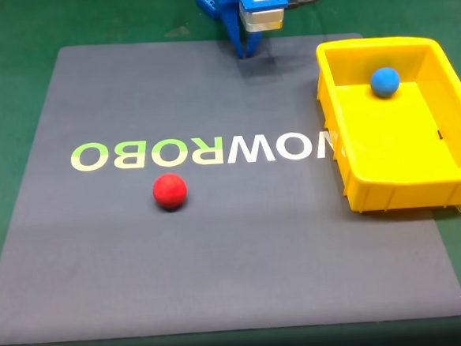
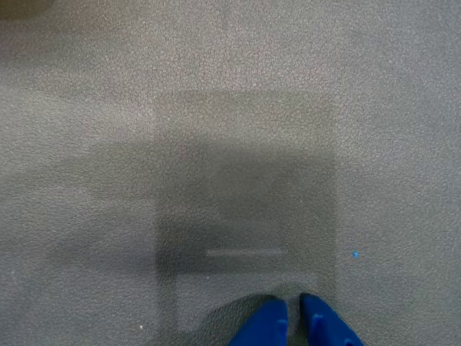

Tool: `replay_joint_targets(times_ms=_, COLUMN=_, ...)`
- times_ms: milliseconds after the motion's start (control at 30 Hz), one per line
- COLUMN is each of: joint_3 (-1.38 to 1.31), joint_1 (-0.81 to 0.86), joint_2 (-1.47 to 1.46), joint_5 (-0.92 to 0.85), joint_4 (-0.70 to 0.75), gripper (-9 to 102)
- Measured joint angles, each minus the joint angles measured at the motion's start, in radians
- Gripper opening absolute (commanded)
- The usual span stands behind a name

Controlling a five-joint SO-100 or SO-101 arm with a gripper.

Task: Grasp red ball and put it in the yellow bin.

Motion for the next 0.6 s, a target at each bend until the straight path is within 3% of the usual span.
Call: replay_joint_targets(times_ms=600, joint_3=0.0, joint_1=0.0, joint_2=0.0, joint_5=0.017, joint_4=0.002, gripper=0)
